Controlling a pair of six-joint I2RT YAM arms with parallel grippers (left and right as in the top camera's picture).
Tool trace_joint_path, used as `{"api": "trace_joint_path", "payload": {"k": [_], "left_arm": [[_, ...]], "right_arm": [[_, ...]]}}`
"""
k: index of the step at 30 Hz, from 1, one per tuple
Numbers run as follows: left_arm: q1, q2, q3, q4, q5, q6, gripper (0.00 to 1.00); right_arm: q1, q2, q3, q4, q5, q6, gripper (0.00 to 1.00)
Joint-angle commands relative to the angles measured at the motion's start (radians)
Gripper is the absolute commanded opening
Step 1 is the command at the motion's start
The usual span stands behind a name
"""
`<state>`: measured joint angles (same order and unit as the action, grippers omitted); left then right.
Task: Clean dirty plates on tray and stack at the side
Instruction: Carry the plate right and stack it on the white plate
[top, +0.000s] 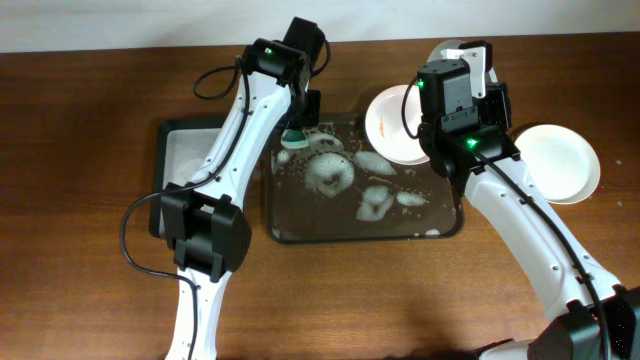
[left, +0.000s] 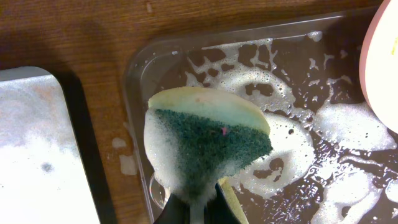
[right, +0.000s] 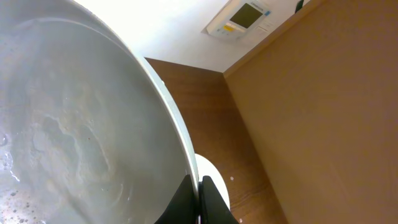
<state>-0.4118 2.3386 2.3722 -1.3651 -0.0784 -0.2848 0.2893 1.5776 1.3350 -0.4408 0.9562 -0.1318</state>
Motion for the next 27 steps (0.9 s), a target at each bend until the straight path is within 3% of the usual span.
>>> {"api": "trace_joint_path", "payload": {"k": [1,6,12,21,27], "left_arm": [[0.007,0.005,-0.002,0.003,0.011,0.008,0.01],[0.007,0.005,-0.002,0.003,0.011,0.008,0.01],[0.007,0.005,-0.002,0.002,0.023,0.009,0.01],[0.007,0.005,-0.002,0.002,0.038,0.008,0.01],[0.007,0.005,-0.002,-0.008,0.037,0.008,0.01]], "right_arm": [[-0.001,0.002,0.016,0.004,-0.002,0.005,0.04],[-0.001,0.002,0.016,0.061,-0.003,-0.002,0.04],[0.004,0.002,0.017,0.195,-0.059,-0.169,0.04],[0.034,0.002,0.016,0.212,-0.060,-0.164,0.04],[0.087,-0.001,0.016,0.206,0.053,-0.140,0.04]]}}
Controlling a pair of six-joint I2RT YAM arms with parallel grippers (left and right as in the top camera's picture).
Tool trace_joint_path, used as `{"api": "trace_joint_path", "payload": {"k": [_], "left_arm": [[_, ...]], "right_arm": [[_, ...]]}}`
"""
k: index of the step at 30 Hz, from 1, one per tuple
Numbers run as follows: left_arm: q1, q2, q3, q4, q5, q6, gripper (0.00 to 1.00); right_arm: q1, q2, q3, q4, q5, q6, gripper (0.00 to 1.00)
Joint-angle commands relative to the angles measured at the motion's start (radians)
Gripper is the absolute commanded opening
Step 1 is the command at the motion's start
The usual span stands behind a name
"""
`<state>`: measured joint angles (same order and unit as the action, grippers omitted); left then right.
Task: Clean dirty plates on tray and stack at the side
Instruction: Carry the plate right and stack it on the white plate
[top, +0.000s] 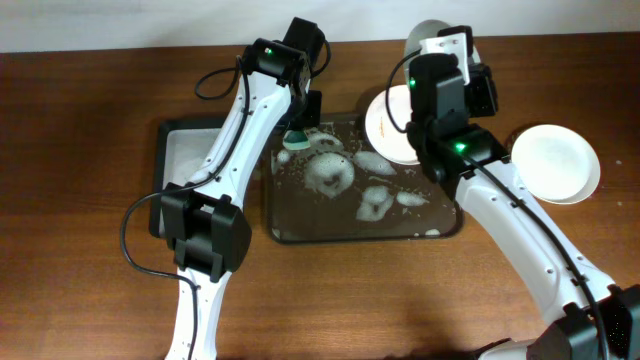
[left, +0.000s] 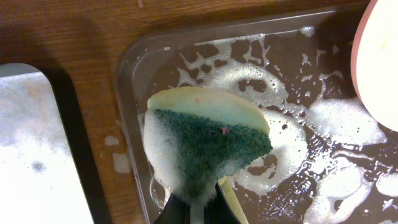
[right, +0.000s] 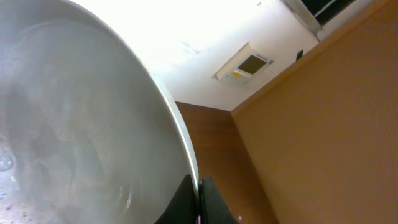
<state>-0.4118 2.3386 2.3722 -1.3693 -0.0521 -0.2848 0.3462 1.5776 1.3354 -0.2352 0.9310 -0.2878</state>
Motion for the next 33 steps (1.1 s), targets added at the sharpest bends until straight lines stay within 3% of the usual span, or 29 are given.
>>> {"api": "trace_joint_path", "payload": {"k": [1,12,19,23,33], "left_arm": [[0.007,0.005,-0.002,-0.005,0.011,0.008,0.01],[0.007,0.005,-0.002,-0.004,0.011,0.009,0.01],[0.007,0.005,-0.002,0.003,0.011,0.009,0.01],[0.007,0.005,-0.002,0.007,0.011,0.008,0.01],[0.007,0.005,-0.002,0.007,0.011,0.008,0.01]], "right_arm": [[0.048,-0.004,0.016,0.002,0.127,0.045,0.04],[0.054,0.000,0.016,0.016,0.377,0.053,0.04],[0.079,0.000,0.016,0.030,0.332,0.019,0.04],[0.079,0.000,0.016,0.074,0.251,-0.172,0.04],[0.085,0.000,0.016,0.106,0.226,-0.185,0.04]]}}
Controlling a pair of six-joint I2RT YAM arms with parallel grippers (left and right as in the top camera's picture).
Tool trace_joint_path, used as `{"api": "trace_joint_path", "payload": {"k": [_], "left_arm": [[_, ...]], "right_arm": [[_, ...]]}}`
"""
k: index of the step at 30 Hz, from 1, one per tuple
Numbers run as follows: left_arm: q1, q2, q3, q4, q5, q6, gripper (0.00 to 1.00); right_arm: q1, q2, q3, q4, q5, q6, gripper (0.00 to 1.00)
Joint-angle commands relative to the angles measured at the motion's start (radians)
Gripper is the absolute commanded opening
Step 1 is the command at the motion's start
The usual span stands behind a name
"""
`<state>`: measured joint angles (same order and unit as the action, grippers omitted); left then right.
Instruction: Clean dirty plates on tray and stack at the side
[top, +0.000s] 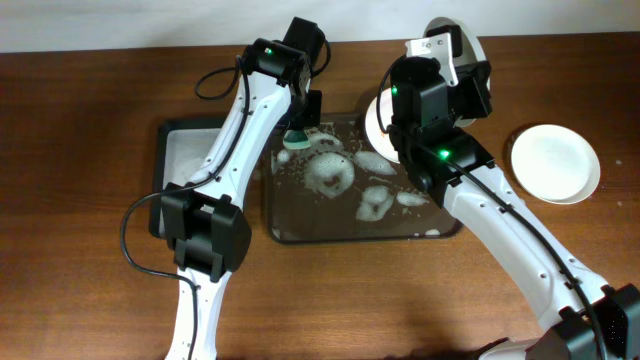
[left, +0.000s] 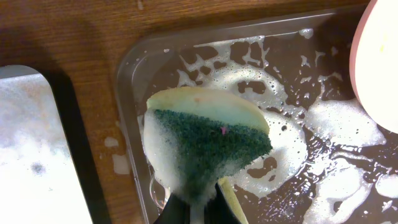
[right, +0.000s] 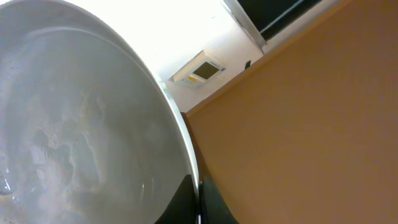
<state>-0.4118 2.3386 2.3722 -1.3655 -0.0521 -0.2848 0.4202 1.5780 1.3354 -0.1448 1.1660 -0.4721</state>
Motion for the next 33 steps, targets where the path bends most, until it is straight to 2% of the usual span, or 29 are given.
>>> {"api": "trace_joint_path", "payload": {"k": [1,5,9,13,15,18,25,28,30,33], "left_arm": [[0.007,0.005,-0.002,0.003,0.011,0.008,0.01],[0.007,0.005,-0.002,0.010,0.011,0.009,0.01],[0.007,0.005,-0.002,0.002,0.011,0.009,0.01],[0.007,0.005,-0.002,0.002,0.011,0.009,0.01],[0.007,0.005,-0.002,0.003,0.011,0.009,0.01],[0.007,0.005,-0.002,0.002,0.011,0.009,0.01],[0.007,0.005,-0.002,0.002,0.011,0.009,0.01],[0.007,0.005,-0.002,0.002,0.011,0.009,0.01],[0.007,0.005,-0.002,0.003,0.011,0.008,0.01],[0.007,0.005,-0.002,0.003,0.011,0.008,0.01]], "right_arm": [[0.014,-0.001,0.016,0.028,-0.024,0.040,0.04],[0.047,0.000,0.016,0.030,-0.037,0.063,0.04],[0.044,0.000,0.016,-0.006,-0.027,0.144,0.04],[0.021,-0.001,0.016,-0.133,-0.049,0.330,0.04],[-0.027,-0.001,0.016,-0.261,-0.189,0.457,0.04],[-0.175,-0.001,0.017,-0.430,-0.514,0.637,0.04],[-0.531,-0.003,0.017,-0.493,-1.236,0.673,0.04],[-0.736,-0.001,0.017,-0.506,-1.514,0.673,0.04],[-0.853,0.000,0.013,-0.519,-1.583,0.689,0.04],[-0.976,0.000,0.000,-0.525,-1.577,0.750,0.04]]}}
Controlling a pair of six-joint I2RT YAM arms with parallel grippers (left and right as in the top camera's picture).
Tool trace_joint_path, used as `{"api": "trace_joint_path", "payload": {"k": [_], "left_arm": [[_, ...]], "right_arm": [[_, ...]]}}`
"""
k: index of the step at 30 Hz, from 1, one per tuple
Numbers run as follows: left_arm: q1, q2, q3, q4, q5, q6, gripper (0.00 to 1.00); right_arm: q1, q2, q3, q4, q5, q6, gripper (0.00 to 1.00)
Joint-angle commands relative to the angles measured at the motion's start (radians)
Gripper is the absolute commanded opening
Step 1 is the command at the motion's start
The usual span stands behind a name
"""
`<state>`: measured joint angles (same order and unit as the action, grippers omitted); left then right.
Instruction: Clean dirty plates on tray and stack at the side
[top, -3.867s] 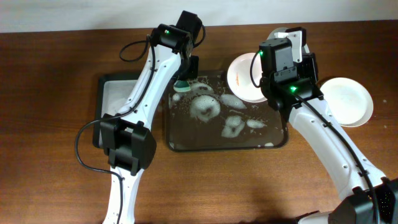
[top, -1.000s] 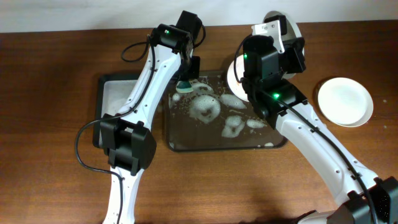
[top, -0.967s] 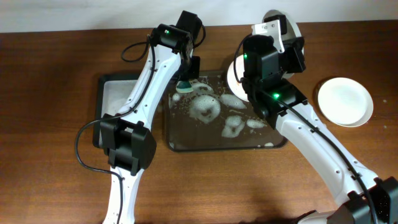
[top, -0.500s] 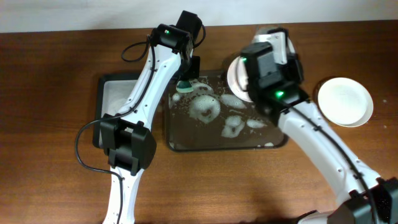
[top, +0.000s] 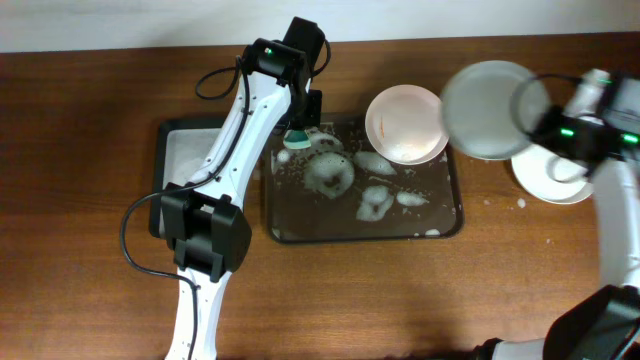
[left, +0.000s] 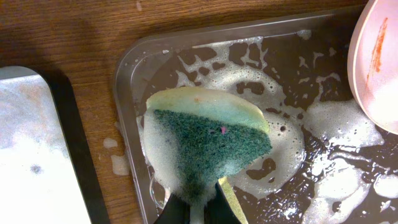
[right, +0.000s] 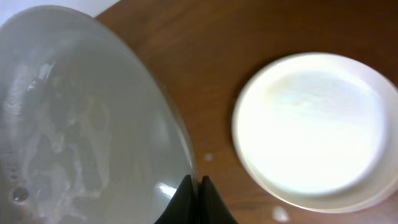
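My left gripper (left: 199, 208) is shut on a foamy green-and-yellow sponge (left: 205, 143), held over the far left corner of the clear soapy tray (left: 124, 68); overhead the sponge (top: 297, 138) shows there too. A pink plate (top: 405, 123) with an orange smear (left: 376, 53) lies at the tray's far right. My right gripper (right: 194, 193) is shut on the rim of a wet grey plate (right: 81, 124), which hangs blurred (top: 490, 95) just right of the tray. A white plate (right: 317, 124) lies on the table beyond it.
A dark tray with a white wet mat (top: 185, 165) lies left of the soapy tray. Foam patches (top: 330, 172) float in the water. The right arm (top: 600, 135) crosses over part of the white plate (top: 545, 180). Droplets (top: 520, 204) dot the wood.
My right gripper has carried the grey plate from over the tray's far right end to the right, near the white plate. The pink plate is now uncovered. The left gripper and sponge stay put.
The right gripper held the grey plate tilted up over the tray's far right end at all three earlier moments, its wrist turned more each time. Now the plate is off the tray beside the white plate. The left gripper kept the sponge at the tray's corner.
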<state>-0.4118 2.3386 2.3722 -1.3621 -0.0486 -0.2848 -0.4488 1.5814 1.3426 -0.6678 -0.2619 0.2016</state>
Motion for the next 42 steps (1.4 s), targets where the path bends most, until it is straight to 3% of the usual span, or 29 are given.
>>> {"api": "trace_joint_path", "payload": {"k": [1,7,13,31,33,37,42], "left_arm": [[0.007,0.005,-0.002,-0.001,0.008,0.009,0.01],[0.007,0.005,-0.002,0.000,0.008,0.009,0.01],[0.007,0.005,-0.002,-0.001,0.008,0.009,0.01],[0.006,0.005,-0.002,0.000,0.008,0.009,0.01],[0.006,0.005,-0.002,-0.001,0.008,0.009,0.01],[0.006,0.005,-0.002,-0.002,0.008,0.009,0.01],[0.006,0.005,-0.002,0.000,0.008,0.009,0.01]], "right_arm": [[-0.153,-0.002,-0.013,-0.002,-0.149,0.109,0.04],[-0.299,0.068,-0.017,-0.002,-0.008,0.156,0.04],[-0.310,0.166,-0.017,0.004,0.171,0.178,0.04],[-0.241,0.326,-0.017,0.113,0.188,0.178,0.05],[-0.220,0.326,-0.017,0.115,0.196,0.177,0.15],[-0.208,0.326,-0.017,0.099,0.216,0.178,0.25],[-0.204,0.304,0.004,0.065,0.122,0.146,0.30]]}}
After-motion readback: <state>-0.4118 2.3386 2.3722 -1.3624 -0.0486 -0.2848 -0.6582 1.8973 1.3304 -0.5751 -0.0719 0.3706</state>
